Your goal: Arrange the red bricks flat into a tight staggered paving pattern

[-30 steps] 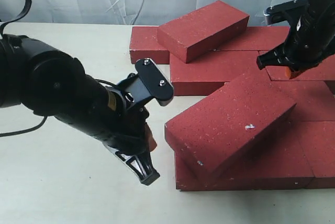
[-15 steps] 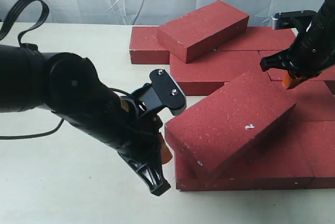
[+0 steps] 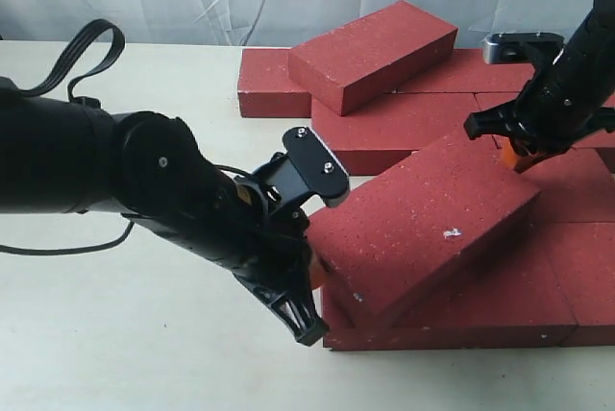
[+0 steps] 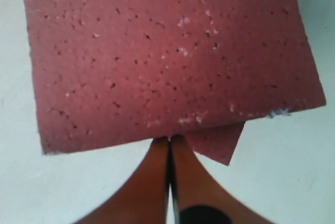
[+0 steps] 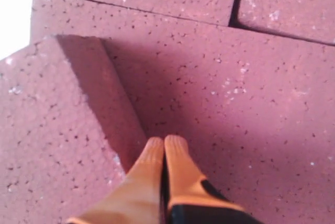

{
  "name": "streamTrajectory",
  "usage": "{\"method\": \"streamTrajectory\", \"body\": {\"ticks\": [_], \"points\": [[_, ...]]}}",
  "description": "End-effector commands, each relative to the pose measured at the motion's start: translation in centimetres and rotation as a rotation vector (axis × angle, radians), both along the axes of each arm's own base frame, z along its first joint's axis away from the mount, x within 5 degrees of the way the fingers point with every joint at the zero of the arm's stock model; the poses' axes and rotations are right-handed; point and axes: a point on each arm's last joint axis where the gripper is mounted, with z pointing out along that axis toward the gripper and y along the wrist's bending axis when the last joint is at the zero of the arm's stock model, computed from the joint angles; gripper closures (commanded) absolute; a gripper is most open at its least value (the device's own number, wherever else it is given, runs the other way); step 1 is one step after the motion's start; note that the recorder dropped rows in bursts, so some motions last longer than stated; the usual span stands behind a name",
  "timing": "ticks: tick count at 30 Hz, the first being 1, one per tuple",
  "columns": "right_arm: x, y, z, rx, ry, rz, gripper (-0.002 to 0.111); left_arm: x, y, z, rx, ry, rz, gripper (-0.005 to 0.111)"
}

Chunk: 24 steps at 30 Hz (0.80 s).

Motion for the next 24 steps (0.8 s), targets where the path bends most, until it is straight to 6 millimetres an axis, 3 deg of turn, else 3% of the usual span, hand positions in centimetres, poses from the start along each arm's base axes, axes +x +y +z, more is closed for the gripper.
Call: {"method": "streamTrajectory", "body": {"ticks": [1, 12, 20, 24], "points": [[-0.1, 0.5, 0.1, 0.069, 0.003, 0.044, 0.109, 0.1, 0.0, 0.0, 0.003, -0.027, -0.005, 0.107], [-0.6, 1.5, 1.8, 0.182, -0.037, 0.081, 0.109, 3.1, 4.1, 0.3, 0.032, 0.079, 0.137, 0.107], [-0.7, 4.0, 3.4, 0.473, -0.082, 0.154, 0.109, 4.8, 8.9, 4.1, -0.011, 0.008, 0.253, 0.107], [-1.1, 6.0, 3.7, 0.526, -0.085, 0.210, 0.109, 5.3, 11.7, 5.7, 0.012, -0.050, 0.327, 0.107]]}}
